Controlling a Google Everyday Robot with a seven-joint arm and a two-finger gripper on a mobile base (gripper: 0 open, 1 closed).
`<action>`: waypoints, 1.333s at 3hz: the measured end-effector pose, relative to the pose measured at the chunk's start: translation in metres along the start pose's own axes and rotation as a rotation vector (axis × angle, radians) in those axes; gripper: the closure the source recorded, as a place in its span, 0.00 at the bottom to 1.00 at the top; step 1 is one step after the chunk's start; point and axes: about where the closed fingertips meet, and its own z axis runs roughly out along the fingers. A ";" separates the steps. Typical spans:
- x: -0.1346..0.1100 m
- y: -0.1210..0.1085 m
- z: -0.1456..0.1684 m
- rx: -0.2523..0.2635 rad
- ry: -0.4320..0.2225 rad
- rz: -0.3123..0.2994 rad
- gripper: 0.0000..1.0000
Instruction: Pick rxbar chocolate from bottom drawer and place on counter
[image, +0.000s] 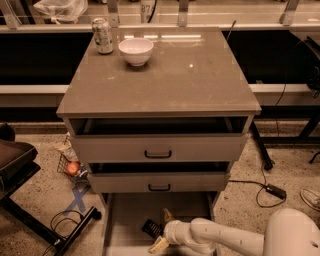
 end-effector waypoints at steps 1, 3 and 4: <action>-0.003 0.010 0.025 -0.028 -0.003 -0.002 0.00; 0.013 0.032 0.071 -0.079 0.027 0.011 0.00; 0.024 0.029 0.075 -0.080 0.056 0.006 0.18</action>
Offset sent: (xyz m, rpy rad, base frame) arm -0.0097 0.0749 -0.0677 -0.0044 0.0748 0.0775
